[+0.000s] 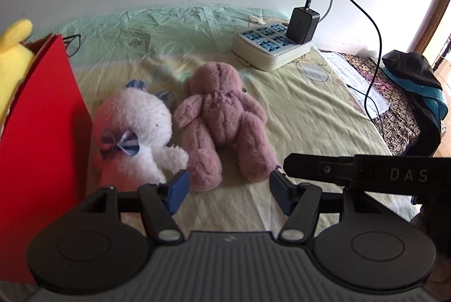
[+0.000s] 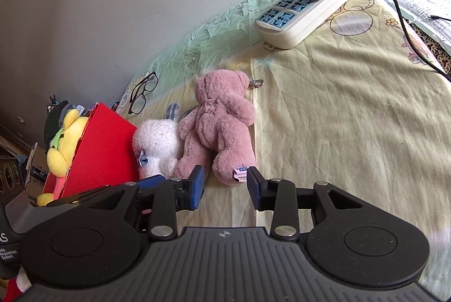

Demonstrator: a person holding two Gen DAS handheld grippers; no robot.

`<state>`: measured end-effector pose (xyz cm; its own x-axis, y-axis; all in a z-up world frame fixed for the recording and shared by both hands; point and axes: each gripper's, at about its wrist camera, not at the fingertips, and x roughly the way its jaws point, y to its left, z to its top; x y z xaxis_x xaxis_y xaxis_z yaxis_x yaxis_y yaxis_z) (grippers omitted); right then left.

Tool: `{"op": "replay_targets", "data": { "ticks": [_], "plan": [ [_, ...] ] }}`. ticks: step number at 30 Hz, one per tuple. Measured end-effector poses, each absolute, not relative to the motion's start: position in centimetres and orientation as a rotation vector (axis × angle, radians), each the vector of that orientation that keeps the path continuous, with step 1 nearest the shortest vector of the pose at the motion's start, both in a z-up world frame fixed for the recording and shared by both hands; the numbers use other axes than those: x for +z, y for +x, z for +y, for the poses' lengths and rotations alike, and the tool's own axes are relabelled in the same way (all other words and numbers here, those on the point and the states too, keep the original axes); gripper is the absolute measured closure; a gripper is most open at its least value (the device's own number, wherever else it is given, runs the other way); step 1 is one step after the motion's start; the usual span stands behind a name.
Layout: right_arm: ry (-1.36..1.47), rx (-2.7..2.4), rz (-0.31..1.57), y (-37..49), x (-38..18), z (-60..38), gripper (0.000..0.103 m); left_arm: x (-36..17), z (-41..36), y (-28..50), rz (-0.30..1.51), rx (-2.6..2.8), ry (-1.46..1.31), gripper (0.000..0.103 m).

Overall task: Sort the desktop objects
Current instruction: 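Move the right tool to the mauve teddy bear plush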

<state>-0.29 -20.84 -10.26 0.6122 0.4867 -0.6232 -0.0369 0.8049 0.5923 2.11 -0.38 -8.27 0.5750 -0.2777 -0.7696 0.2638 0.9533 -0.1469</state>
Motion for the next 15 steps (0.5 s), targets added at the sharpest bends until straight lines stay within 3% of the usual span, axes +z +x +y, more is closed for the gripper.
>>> {"op": "replay_targets", "data": {
  "ticks": [7, 10, 15],
  "plan": [
    [0.582, 0.302, 0.898, 1.8, -11.7, -20.2, 0.066, -9.9, 0.3, 4.2, 0.925, -0.3, -0.023, 0.037],
    [0.582, 0.302, 0.908, 2.4, -12.3, -19.9, 0.066, -10.5, 0.4, 4.9, 0.941, -0.316, -0.036, 0.049],
    [0.596, 0.311, 0.927, 3.0, -13.2, -19.6, 0.067, -11.0, 0.3, 5.5, 0.955, -0.315, -0.023, 0.06]
  ]
}}
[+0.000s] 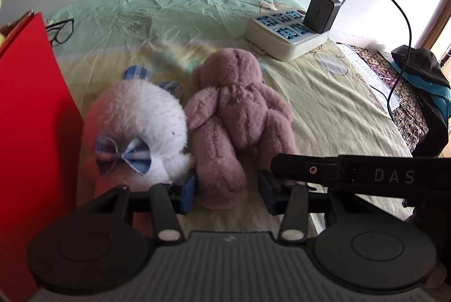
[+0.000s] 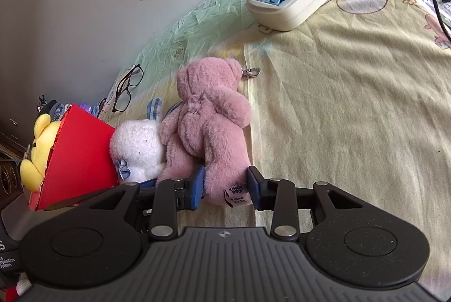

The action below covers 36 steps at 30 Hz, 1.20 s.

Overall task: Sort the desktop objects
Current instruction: 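Move the right tool to the mauve teddy bear plush, then grasp the mauve teddy bear with the right gripper and lift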

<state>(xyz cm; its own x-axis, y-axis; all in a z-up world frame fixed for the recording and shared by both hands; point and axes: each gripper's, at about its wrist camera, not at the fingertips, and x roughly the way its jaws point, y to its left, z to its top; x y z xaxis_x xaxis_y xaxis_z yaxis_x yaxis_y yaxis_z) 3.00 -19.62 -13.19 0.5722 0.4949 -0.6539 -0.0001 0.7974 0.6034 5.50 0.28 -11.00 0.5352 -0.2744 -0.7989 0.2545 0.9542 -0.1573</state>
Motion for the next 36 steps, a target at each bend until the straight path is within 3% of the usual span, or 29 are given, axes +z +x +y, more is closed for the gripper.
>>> {"op": "replay_targets", "data": {
  "ticks": [5, 25, 28, 30, 36],
  "plan": [
    [0.593, 0.337, 0.94, 2.5, -12.8, -19.8, 0.07, -10.7, 0.0, 5.0, 0.968, -0.349, -0.025, 0.069],
    [0.476, 0.42, 1.112, -9.3, -11.4, -21.3, 0.065, -10.4, -0.4, -7.8, 1.086, -0.617, 0.003, 0.068],
    [0.543, 0.367, 1.046, -8.9, -10.8, -22.5, 0.062, -9.7, 0.5, -7.3, 1.041, -0.582, -0.033, 0.054],
    [0.604, 0.336, 0.994, -8.0, -10.7, -23.4, 0.05, -9.3, 0.8, -6.6, 1.007, -0.569, -0.059, 0.032],
    [0.628, 0.337, 0.996, -4.9, -12.1, -22.7, 0.044, -10.3, -0.1, -3.6, 1.014, -0.559, -0.097, 0.034]
  ]
}}
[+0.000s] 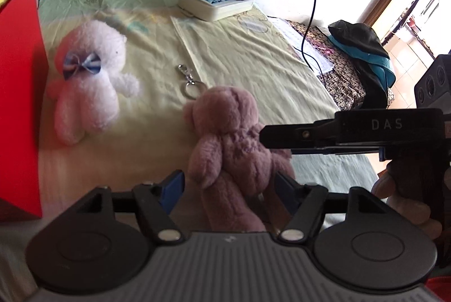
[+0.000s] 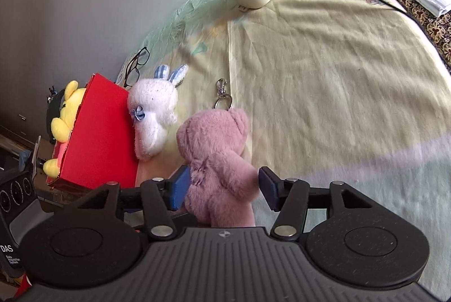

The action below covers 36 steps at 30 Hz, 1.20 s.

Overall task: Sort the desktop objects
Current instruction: 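Grasp the mauve teddy bear with the right gripper and lift, then carry the mauve teddy bear with the right gripper toward the red box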

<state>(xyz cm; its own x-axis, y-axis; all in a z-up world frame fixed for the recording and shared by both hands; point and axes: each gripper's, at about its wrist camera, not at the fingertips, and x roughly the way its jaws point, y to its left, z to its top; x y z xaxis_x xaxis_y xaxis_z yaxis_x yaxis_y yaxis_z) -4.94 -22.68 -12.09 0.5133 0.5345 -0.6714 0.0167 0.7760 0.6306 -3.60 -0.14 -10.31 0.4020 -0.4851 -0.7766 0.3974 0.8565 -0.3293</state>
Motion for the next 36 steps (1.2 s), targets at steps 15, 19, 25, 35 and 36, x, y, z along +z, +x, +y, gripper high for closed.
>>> {"op": "replay_targets", "data": {
  "ticks": [15, 19, 25, 35, 36],
  "plan": [
    [0.677, 0.394, 1.0, -8.2, -11.8, -23.0, 0.053, -9.2, -1.7, -6.1, 1.012, -0.617, -0.078, 0.042],
    [0.758, 0.386, 0.957, -9.3, -10.6, -23.8, 0.054, -7.3, -2.0, -6.9, 0.951, -0.652, -0.047, 0.042],
    [0.747, 0.39, 0.792, -9.4, -6.1, -22.2, 0.054, -2.9, -0.1, -6.8, 0.806, -0.68, -0.04, 0.042],
    [0.687, 0.447, 0.567, -8.3, -0.1, -13.9, 0.054, 4.0, 9.4, -6.5, 0.602, -0.679, -0.025, 0.042],
    [0.682, 0.456, 0.55, -8.0, 0.4, -12.8, 0.054, 4.4, 10.6, -6.4, 0.589, -0.672, -0.029, 0.042]
  ]
}}
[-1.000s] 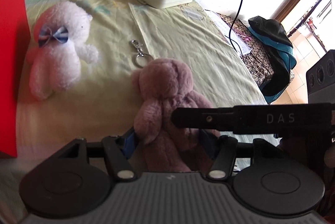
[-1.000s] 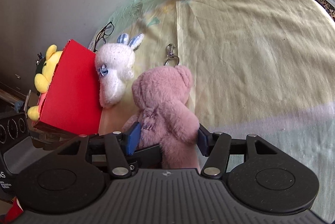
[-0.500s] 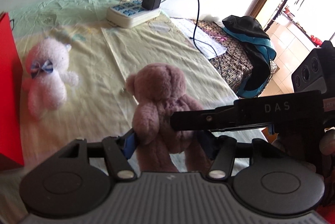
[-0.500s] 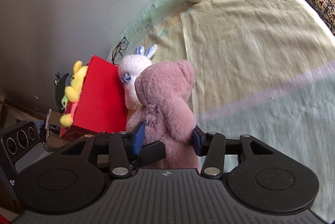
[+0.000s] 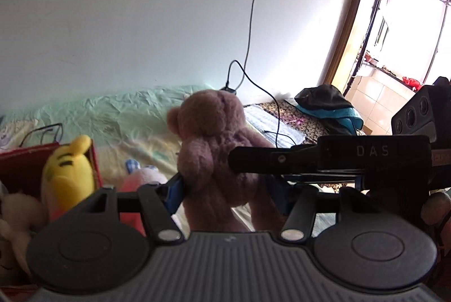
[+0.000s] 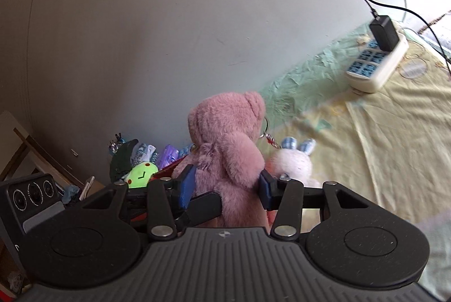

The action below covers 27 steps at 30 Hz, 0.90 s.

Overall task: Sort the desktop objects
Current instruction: 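Carry the mauve teddy bear with the right gripper toward the red box, then lower the mauve teddy bear into the red box with the right gripper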

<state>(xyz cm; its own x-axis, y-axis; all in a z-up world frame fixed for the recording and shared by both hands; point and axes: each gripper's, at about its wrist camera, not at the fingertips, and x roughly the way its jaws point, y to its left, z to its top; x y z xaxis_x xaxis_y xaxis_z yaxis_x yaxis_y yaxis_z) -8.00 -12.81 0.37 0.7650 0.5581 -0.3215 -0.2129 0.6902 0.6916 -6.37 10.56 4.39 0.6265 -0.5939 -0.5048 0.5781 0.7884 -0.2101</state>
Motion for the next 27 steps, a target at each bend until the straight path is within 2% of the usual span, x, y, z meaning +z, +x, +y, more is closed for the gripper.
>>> {"op": "replay_targets", "data": {
  "ticks": [10, 19, 27],
  "plan": [
    [0.68, 0.551, 0.514, -3.9, 1.5, -1.9, 0.054, 6.0, 22.3, -5.3, 0.518, -0.537, -0.03, 0.041],
    [0.815, 0.571, 0.666, 0.8, -1.1, 6.4, 0.054, 4.1, 30.2, -3.3, 0.567, -0.396, -0.026, 0.041],
    [0.799, 0.536, 0.774, 3.5, -2.9, 11.7, 0.054, 1.6, 34.9, -1.0, 0.637, -0.33, -0.01, 0.041]
  ]
}}
